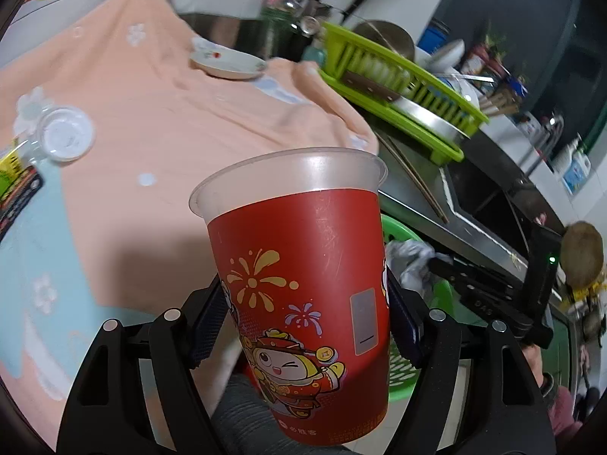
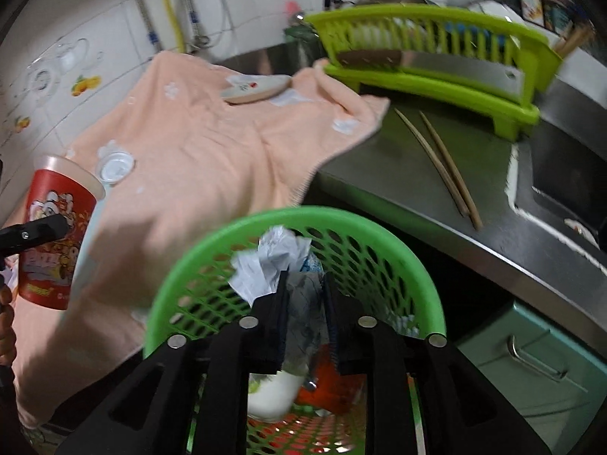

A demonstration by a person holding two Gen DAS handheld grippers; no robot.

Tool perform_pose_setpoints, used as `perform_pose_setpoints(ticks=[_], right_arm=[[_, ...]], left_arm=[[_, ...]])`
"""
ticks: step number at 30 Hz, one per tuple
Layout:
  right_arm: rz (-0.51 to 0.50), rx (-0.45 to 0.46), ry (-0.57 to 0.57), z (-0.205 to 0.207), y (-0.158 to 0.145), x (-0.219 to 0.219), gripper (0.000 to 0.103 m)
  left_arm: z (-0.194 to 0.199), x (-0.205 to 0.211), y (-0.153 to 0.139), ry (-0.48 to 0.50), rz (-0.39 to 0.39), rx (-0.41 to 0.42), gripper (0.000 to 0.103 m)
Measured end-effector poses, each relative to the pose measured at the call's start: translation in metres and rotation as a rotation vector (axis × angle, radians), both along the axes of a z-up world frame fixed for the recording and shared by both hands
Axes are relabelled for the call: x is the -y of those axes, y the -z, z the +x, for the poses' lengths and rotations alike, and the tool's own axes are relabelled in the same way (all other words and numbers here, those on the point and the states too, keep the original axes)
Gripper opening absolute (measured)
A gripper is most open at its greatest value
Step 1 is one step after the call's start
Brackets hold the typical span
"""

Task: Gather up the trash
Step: 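Carry both items to the green basket while the right tool releases the crumpled paper, then open the left tool over the green basket to drop the red cup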

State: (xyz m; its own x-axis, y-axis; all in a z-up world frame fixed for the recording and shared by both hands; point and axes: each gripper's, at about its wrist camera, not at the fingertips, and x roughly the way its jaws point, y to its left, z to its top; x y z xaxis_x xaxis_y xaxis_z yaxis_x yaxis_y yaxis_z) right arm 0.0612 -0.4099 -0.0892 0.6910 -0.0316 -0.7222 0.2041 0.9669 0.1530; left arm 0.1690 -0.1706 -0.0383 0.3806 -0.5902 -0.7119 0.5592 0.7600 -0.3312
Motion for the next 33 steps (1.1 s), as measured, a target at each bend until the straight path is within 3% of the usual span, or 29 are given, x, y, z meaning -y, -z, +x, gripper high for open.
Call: perform_pose_setpoints(ticks=[6, 21, 33], right_arm=[[0.011, -0.006, 0.047, -0.009, 0.009, 0.017, 0.037], [0.020, 0.081, 0.119, -0.052, -0.008, 0.042, 0.061], [0.039, 0.117, 0.151, -0.073, -0.010, 0.055, 0.066]], left_arm=[[-0.002, 0.038, 0.011, 0.066, 0.027, -0.028, 0.073], [-0.012, 0.135, 0.066, 0.183, 0.112, -0.129, 0.073], [-0.021, 0.174, 0.104, 0.217, 0.135, -0.234, 0.075]])
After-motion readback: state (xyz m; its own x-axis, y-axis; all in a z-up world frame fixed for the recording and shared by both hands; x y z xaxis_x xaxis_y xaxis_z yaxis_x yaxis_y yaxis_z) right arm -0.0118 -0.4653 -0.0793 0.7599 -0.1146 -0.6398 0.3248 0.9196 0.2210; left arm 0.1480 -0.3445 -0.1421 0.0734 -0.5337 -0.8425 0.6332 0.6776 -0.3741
